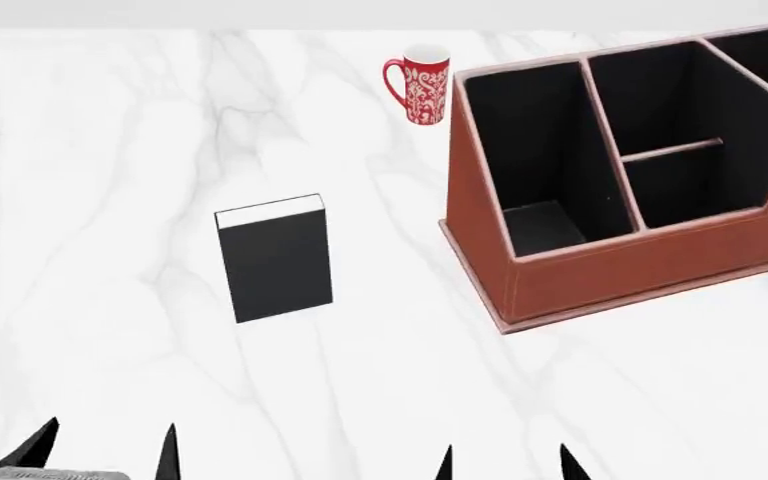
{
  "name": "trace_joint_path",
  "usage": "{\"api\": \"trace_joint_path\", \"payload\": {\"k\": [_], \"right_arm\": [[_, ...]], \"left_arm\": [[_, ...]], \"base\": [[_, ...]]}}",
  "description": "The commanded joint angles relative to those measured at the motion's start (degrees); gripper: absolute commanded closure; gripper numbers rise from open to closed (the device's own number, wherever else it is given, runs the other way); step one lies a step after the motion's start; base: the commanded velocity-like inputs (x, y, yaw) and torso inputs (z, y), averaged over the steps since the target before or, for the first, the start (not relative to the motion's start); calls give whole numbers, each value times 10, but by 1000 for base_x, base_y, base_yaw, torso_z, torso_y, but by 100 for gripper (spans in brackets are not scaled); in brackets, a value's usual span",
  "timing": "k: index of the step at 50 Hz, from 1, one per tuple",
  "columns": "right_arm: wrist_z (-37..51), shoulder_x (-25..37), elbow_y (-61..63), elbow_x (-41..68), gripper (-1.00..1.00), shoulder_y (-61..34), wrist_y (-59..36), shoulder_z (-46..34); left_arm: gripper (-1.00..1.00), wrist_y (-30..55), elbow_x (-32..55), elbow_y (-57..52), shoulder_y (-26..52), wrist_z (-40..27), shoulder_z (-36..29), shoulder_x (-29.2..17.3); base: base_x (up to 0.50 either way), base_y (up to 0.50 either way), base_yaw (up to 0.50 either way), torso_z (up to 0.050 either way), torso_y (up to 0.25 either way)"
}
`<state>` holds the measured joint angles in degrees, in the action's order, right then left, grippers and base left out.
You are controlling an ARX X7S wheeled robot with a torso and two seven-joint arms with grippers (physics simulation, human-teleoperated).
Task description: Pick up the book and place it in the right compartment of the caddy.
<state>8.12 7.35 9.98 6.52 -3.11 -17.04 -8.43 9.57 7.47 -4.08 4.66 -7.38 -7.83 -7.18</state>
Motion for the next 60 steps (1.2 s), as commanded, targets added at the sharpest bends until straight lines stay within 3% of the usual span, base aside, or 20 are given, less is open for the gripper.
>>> {"api": "trace_joint_path", "payload": {"k": [1,8,19,37,60], "right_arm": [[-1,13,160,39,-100,-108,-244,33],[0,20,206,73,-100,-243,-390,48],[23,17,216,83,-100,-366,-497,50],[20,21,238,104,-100,-400,-538,57],[29,23,251,117,-100,-417,-569,56]], "left_arm": [[-100,196,63,-135,102,20,34,-15],[-100,339,102,-199,216,15,42,-36],[-100,423,113,-242,311,-2,46,-53],[-100,433,118,-258,324,-9,46,-60],[-100,444,129,-271,328,-15,50,-68]], "base": [[0,0,0,0,0],[0,0,0,0,0],[0,0,0,0,0],[6,0,0,0,0],[493,0,0,0,0]]}}
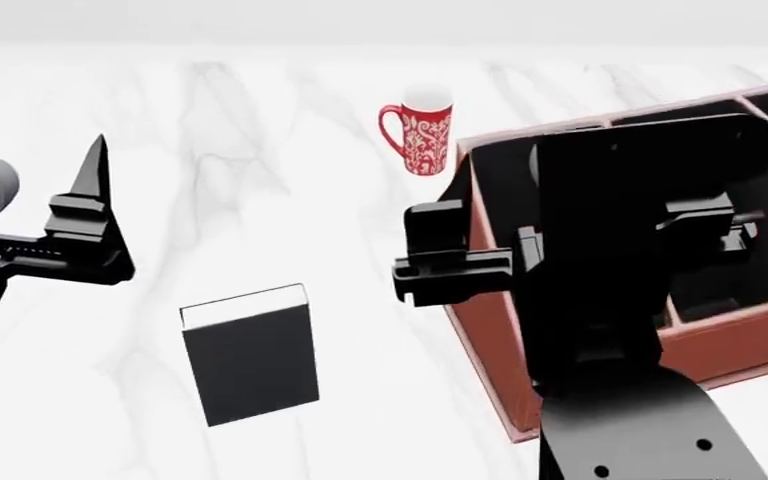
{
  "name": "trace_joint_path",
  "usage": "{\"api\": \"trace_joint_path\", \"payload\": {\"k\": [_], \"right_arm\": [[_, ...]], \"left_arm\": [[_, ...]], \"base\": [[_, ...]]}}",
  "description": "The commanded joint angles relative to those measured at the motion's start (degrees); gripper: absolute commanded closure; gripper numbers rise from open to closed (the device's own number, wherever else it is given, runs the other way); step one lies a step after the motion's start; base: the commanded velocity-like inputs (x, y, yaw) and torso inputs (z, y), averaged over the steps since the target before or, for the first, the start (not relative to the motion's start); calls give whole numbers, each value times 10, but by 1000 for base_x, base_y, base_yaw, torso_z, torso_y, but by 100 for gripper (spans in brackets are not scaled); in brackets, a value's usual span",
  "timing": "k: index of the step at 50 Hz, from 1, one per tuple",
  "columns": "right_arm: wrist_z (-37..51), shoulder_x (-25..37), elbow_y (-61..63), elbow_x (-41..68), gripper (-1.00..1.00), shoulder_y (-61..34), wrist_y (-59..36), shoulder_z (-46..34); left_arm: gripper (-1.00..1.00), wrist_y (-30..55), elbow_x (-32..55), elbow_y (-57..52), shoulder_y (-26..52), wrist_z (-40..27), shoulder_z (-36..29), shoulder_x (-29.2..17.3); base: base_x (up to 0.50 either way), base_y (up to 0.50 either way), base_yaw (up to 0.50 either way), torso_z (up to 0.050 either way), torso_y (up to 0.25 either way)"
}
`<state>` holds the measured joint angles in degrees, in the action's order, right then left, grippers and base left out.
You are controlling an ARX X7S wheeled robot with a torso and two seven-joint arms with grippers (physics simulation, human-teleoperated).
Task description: Pick up the book and place it in the right compartment of the caddy.
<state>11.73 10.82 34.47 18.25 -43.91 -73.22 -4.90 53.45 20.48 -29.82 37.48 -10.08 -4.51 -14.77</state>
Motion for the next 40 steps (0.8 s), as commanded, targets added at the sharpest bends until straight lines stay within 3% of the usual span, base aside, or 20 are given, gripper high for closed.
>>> {"api": "trace_joint_path", "payload": {"k": [1,6,14,20,23,29,40], "right_arm": [[-7,-11,8,0,-100,-10,-9,21],[-6,-10,13,5,-100,-14,-18,25],[-6,-9,12,10,-100,-18,-23,30],[-3,-8,14,15,-100,-34,-40,36],[-2,-8,17,19,-100,-46,-54,40],[-1,-10,11,22,-100,-54,-57,41],[2,-8,9,29,-100,-66,-71,50]], "left_arm": [[-100,6,-1,-14,0,12,16,7],[-100,12,-2,-22,-1,5,25,-1],[-100,29,-14,-64,-45,-19,98,-48],[-100,48,-13,-125,-119,-35,237,-80],[-100,66,-6,-170,-183,-27,367,-89],[-100,75,10,-207,-265,16,542,-84],[-100,5,-3,-176,-357,65,699,-46]], "base": [[500,0,0,0,16],[500,0,0,0,0],[500,0,0,0,1],[500,0,0,0,2],[500,0,0,0,0],[500,0,0,0,2],[500,0,0,0,2]]}}
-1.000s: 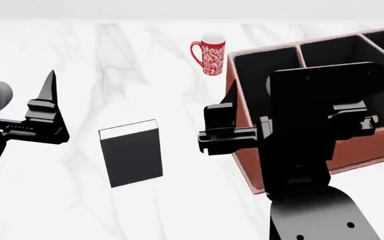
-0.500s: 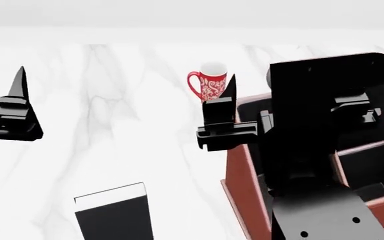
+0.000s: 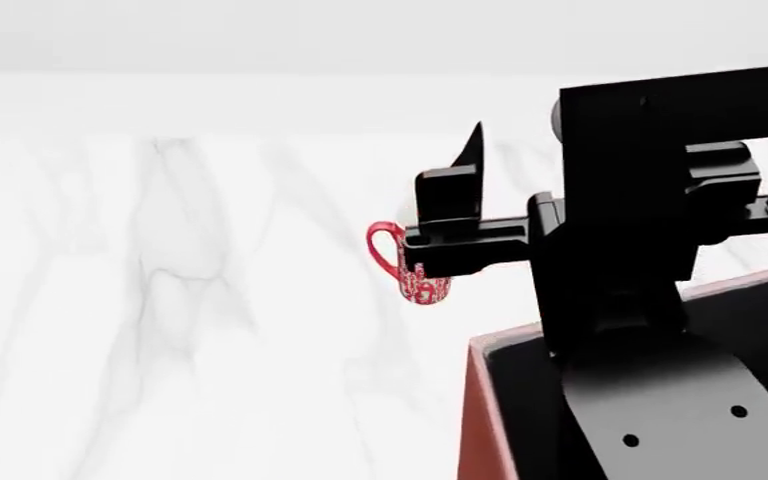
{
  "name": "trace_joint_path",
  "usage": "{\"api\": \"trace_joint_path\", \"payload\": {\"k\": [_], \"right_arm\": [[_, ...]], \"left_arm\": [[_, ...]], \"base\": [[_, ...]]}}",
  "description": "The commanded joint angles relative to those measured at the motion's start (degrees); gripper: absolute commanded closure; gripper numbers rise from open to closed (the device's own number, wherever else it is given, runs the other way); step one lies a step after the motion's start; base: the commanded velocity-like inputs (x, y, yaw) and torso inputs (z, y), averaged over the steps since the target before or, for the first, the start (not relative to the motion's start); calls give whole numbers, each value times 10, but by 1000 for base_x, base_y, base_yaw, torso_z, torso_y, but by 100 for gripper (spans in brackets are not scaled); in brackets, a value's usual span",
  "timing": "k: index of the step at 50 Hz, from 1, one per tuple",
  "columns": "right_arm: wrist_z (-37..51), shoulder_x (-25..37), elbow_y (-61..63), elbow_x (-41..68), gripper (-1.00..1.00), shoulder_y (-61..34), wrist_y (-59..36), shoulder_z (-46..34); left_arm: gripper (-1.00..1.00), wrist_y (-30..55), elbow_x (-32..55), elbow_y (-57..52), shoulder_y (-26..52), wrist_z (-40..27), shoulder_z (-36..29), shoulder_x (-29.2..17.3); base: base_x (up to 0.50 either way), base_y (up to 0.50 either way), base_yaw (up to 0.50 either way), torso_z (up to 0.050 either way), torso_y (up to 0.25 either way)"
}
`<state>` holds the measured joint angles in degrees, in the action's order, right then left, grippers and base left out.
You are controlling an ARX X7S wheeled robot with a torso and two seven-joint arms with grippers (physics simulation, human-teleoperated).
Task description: Pick up the book and place it in the right compartment of the caddy.
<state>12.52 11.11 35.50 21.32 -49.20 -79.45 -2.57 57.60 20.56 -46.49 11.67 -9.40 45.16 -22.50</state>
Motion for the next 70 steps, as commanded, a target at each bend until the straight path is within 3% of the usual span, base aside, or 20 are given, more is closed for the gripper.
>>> {"api": "trace_joint_path", "payload": {"k": [1,8,21,29,33,36,39,40,42,47,53,62,70], "right_arm": [[-6,-11,0,0,-100,-15,-11,28],[-5,-11,-4,3,-100,-17,-10,28],[3,-16,-26,6,-100,-20,-24,24],[-29,-41,-62,59,-100,-66,-100,35],[-42,-24,-56,72,-100,-79,-74,-32],[-85,-39,-46,123,-100,-87,-93,-42],[-55,-38,-81,226,-100,-99,-104,-49],[-67,-24,-80,222,-100,-97,-83,-89],[-58,-42,-105,289,-100,-95,-104,-59],[-74,-10,-77,324,-100,-100,-79,-149],[-19,-18,-90,558,-100,-107,-99,-150],[-103,6,-15,513,-100,-69,-65,-297],[-134,19,31,544,-100,-58,-60,-336]], "left_arm": [[-100,-44,-3,-3,-109,66,224,36],[-100,-53,7,8,-128,87,280,47],[-100,-48,9,5,-127,84,277,43],[-100,-50,12,6,-133,88,292,46],[-100,-46,14,3,-134,88,293,45],[-100,-43,15,1,-134,87,293,42],[-100,-42,15,0,-134,86,291,42],[-100,-42,14,0,-134,86,290,43],[-100,-43,14,0,-134,86,289,43],[-100,-44,16,3,-135,87,286,45],[-100,-44,18,7,-134,88,283,44],[-100,-35,27,5,-132,90,291,41],[-100,-34,27,6,-132,89,289,42]], "base": [[500,0,0,0,0],[500,0,0,0,1],[192,0,0,0,2],[0,0,0,0,0],[0,0,0,0,0],[0,0,0,0,0],[0,0,0,0,0],[0,0,0,0,0],[0,0,0,0,0],[0,0,0,0,0],[0,0,0,0,0],[0,0,0,0,0],[0,0,0,0,0]]}}
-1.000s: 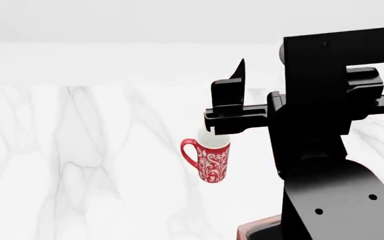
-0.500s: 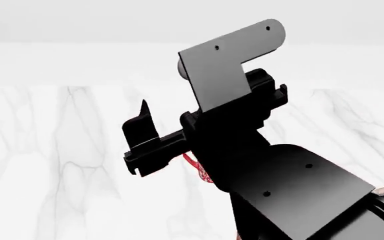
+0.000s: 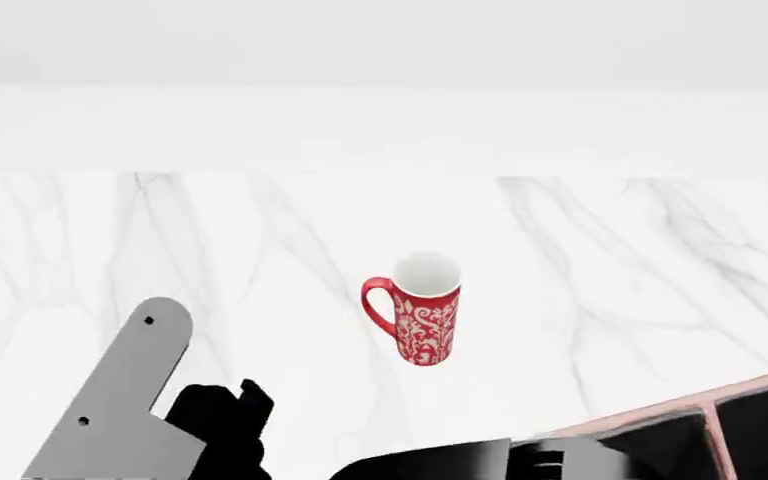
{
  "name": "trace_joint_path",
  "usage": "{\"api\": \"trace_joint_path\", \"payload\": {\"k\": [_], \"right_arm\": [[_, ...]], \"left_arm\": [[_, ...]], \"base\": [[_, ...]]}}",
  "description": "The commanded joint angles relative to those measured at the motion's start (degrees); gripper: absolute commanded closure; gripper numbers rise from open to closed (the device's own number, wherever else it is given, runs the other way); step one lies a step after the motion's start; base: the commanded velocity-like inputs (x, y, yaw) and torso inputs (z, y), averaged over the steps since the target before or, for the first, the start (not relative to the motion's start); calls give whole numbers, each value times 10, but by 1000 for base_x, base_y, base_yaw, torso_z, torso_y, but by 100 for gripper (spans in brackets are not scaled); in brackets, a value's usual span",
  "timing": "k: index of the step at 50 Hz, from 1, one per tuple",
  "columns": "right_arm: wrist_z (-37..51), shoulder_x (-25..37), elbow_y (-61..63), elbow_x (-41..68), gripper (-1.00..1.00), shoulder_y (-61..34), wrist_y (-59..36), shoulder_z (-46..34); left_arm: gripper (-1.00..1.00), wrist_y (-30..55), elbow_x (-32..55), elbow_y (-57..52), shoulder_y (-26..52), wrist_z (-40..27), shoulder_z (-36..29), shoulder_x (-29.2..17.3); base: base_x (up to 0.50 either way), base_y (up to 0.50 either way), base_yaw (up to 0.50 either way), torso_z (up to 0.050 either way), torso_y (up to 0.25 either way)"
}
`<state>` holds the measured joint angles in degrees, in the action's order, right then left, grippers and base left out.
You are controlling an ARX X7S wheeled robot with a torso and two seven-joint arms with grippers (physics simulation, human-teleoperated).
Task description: Pick up the book and place it in the right compartment of the caddy.
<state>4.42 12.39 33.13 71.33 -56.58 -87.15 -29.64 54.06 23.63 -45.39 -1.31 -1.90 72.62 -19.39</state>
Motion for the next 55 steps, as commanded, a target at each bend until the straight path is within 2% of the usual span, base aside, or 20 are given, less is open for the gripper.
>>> {"api": "trace_joint_path", "payload": {"k": [1,6,22,38,55], "right_arm": [[-54,8,59,41,-100,17,20,-69],[-75,22,73,27,-100,21,35,-91],[-64,26,70,43,-100,19,40,-111],[-77,58,32,-45,-100,25,84,-151],[-84,77,-4,-72,-100,52,103,-187]], "left_arm": [[-100,3,-3,-6,-2,13,13,10],[-100,-1,-5,-5,-4,14,8,12],[-100,0,-1,-5,-7,15,14,11],[-100,1,2,-8,-9,15,14,11],[-100,6,6,-14,-6,11,13,8]], "base": [[0,0,0,0,0],[0,0,0,0,0],[0,0,0,0,0],[0,0,0,0,0],[0,0,0,0,0]]}}
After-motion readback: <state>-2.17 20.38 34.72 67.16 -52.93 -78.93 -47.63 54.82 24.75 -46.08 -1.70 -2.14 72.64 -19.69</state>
